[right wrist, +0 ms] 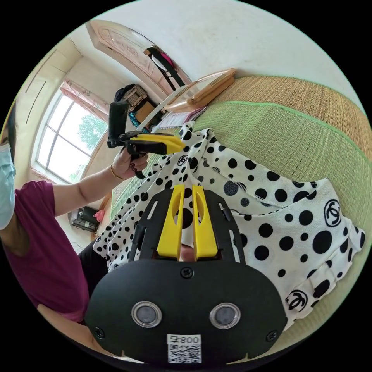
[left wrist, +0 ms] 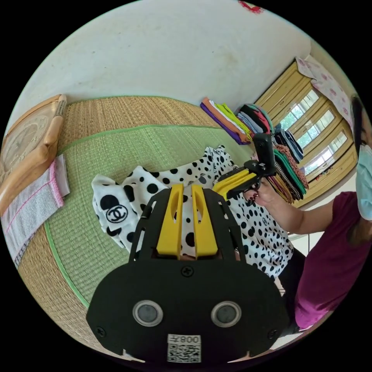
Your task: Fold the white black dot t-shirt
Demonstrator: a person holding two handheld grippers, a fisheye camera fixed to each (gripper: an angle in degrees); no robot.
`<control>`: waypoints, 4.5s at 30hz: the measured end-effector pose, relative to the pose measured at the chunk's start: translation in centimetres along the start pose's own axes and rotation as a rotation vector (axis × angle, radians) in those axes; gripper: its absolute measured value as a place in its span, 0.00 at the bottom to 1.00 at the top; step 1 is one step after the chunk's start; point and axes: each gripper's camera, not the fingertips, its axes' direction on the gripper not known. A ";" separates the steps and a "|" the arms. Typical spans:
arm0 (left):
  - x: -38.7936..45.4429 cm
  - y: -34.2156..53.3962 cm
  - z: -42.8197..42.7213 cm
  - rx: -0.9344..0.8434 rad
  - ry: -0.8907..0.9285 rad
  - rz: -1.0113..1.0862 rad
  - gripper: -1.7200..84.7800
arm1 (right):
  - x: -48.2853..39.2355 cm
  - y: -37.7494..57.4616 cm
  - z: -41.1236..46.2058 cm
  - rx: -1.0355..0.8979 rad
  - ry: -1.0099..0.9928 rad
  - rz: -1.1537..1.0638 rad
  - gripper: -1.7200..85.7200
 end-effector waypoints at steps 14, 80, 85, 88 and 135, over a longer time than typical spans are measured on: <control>7.3 -3.0 6.1 -0.210 -0.128 0.326 0.11 | -4.0 -3.6 3.4 -0.205 0.312 -0.246 0.04; -2.2 -3.2 5.1 -0.179 -0.235 0.026 0.02 | 6.5 8.4 -9.6 0.060 0.322 0.247 0.02; -2.2 -2.1 2.1 -0.103 -0.209 -0.014 0.02 | 5.9 9.6 -11.6 0.133 0.315 0.251 0.02; -1.9 -1.1 2.0 -0.185 -0.209 -0.002 0.02 | 4.8 12.1 -13.3 0.180 0.343 0.275 0.02; -1.7 11.5 -14.4 0.186 -0.262 -0.276 0.02 | 6.0 12.2 -20.7 0.220 0.460 0.355 0.02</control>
